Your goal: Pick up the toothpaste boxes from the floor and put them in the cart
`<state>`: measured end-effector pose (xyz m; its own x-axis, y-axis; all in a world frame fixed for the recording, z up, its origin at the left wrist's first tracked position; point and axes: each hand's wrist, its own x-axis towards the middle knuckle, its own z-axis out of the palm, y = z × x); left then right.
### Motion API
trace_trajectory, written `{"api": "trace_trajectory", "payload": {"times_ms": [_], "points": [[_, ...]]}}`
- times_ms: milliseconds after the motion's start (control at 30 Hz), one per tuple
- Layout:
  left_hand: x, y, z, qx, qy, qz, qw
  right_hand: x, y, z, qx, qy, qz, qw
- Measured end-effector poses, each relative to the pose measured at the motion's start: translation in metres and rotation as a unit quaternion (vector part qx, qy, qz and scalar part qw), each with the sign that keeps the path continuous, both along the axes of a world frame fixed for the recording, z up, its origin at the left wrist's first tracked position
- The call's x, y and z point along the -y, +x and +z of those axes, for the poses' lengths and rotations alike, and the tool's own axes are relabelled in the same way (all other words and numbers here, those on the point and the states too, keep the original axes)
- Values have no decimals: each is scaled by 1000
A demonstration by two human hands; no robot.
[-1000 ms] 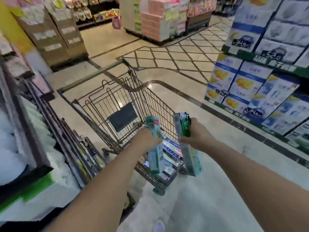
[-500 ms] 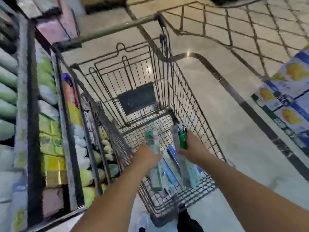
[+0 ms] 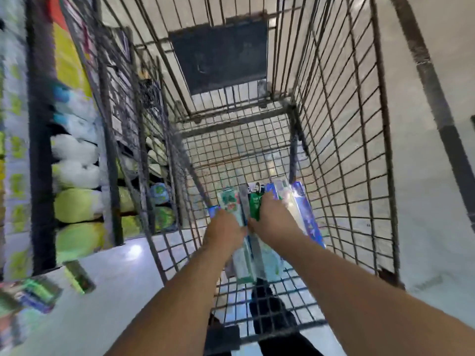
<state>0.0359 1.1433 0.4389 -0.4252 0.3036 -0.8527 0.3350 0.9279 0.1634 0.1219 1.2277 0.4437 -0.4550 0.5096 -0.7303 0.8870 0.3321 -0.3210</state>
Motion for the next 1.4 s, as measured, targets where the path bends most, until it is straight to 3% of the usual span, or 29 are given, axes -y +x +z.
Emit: {"api": "trace_trajectory", "payload": {"times_ms": [267, 500, 667, 833, 933, 1167, 1400], "points": [[5, 5, -17, 60, 23, 12, 998, 0, -8, -1, 59, 56, 48, 996], [21, -1, 8, 75, 40, 52, 995, 4, -6, 19, 59, 29, 50, 997], [35, -25, 88, 56, 73, 29, 995, 0, -7, 83, 36, 50, 115, 991], [77, -59, 199, 29, 147, 45, 988, -3, -6, 195, -15, 36, 128, 991], [110, -71, 266, 2, 176, 25, 984, 9, -9, 262, -51, 74, 143, 986], [261, -80, 363, -99, 194, -3, 976, 125, -39, 376, -109, 147, 273, 945], [536, -58, 420, -235, 170, 135, 947, 348, -80, 438, -187, 201, 476, 836]]}}
